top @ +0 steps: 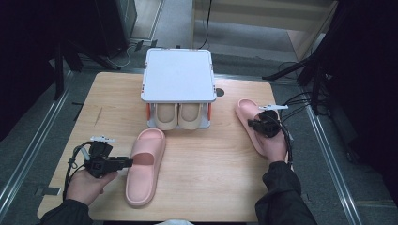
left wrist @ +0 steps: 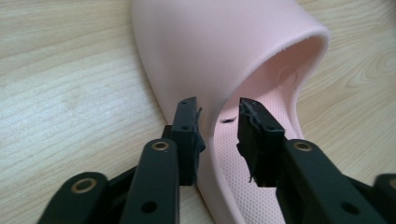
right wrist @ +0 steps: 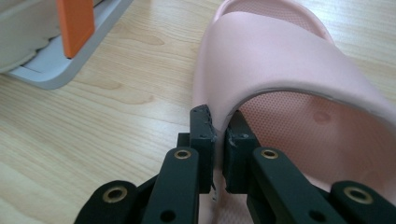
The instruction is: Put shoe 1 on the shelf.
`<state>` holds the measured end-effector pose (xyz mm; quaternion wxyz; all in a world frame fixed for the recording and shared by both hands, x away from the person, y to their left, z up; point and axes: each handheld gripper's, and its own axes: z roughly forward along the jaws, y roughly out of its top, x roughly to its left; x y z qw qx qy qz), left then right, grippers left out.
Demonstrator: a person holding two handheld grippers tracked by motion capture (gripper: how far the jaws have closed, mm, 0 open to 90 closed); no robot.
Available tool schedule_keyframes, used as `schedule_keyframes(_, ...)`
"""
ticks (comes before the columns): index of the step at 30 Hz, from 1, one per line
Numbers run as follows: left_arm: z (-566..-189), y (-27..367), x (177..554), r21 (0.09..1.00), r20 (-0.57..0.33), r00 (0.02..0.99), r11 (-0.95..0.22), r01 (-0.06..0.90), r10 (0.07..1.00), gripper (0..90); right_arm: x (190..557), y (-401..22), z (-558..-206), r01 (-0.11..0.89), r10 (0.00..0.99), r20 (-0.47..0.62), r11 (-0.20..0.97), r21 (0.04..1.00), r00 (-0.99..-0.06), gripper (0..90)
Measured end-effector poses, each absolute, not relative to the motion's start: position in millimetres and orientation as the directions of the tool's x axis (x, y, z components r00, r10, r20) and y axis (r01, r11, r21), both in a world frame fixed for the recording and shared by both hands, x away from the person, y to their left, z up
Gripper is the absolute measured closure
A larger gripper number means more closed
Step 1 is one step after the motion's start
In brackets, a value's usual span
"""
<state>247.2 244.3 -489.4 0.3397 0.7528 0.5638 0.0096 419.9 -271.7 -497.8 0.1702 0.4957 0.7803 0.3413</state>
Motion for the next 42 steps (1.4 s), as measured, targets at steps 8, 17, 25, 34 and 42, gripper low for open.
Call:
schedule_keyframes(8, -482, 249, 253, 0.55, -0.351, 0.368, -0.129, 0.825, 0.861, 57.1, 401, -269, -486, 0.667, 0.888, 0.092, 0.265, 0.696, -0.45, 85.3)
schedule_keyframes(17, -478, 249, 264, 0.57, -0.341, 0.39, -0.142, 0.809, 0.855, 52.7, 366, -258, -472, 0.65, 0.884, 0.082, 0.273, 0.709, -0.461, 85.3)
schedule_keyframes(25, -476, 249, 271, 0.6, -0.33, 0.433, -0.169, 0.782, 0.839, 50.8, 331, -240, -463, 0.628, 0.859, 0.077, 0.306, 0.715, -0.506, 85.0)
schedule_keyframes(34, -475, 246, 274, 0.607, -0.322, 0.441, -0.175, 0.775, 0.837, 50.9, 304, -214, -464, 0.643, 0.829, 0.12, 0.323, 0.695, -0.546, 84.9)
schedule_keyframes(42, -475, 247, 274, 0.606, -0.325, 0.438, -0.172, 0.777, 0.838, 50.6, 289, -180, -469, 0.636, 0.791, 0.127, 0.373, 0.675, -0.599, 84.6)
